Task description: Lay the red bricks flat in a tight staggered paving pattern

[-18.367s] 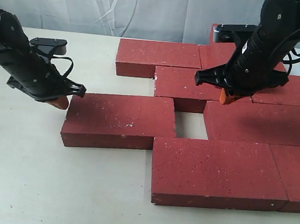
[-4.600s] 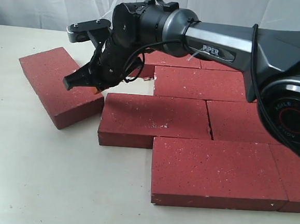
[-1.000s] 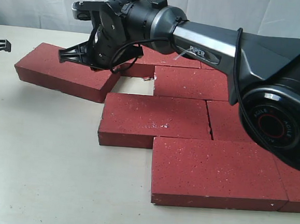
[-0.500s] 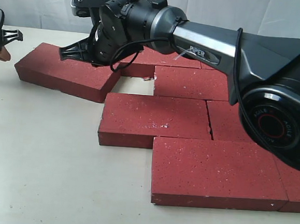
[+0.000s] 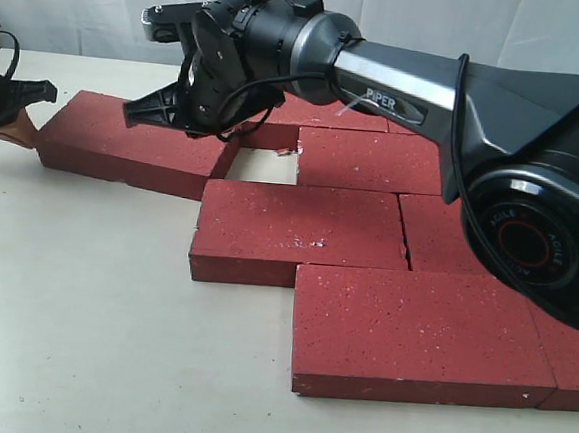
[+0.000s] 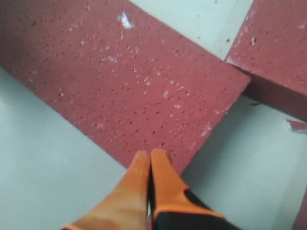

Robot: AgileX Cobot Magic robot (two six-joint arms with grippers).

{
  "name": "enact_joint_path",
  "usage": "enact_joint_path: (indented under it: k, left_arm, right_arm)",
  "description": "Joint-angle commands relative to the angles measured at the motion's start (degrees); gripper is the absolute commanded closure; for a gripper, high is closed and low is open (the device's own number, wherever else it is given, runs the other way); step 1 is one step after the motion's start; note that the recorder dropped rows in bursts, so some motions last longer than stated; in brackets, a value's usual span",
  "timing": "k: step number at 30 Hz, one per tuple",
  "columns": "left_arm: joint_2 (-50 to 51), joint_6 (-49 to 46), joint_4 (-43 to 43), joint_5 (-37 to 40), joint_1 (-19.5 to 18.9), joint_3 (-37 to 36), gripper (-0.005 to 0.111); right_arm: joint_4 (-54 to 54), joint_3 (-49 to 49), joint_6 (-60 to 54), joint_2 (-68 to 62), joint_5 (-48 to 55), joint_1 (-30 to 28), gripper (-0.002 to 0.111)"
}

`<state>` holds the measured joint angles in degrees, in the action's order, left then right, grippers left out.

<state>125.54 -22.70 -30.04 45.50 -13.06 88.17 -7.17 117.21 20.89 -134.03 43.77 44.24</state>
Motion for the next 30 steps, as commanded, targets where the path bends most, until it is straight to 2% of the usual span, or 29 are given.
enact_joint_path:
  k: [1, 14, 30]
  left_arm:
    - [0.01, -0.27, 0.04, -0.36, -0.02, 0.48, 0.107]
    - [0.01, -0.27, 0.91, -0.10, -0.02, 0.48, 0.107]
    - [0.01, -0.40, 0.93, 12.95, -0.02, 0.48, 0.107]
  right_arm:
    - [11.82, 0.23, -11.70, 0.31, 3.85, -0.26, 0.109]
    - [10.30, 0.23, -9.25, -4.13, 1.85, -0.26, 0.109]
    - [8.83, 0.23, -8.13, 1.28, -1.91, -0.26, 0.109]
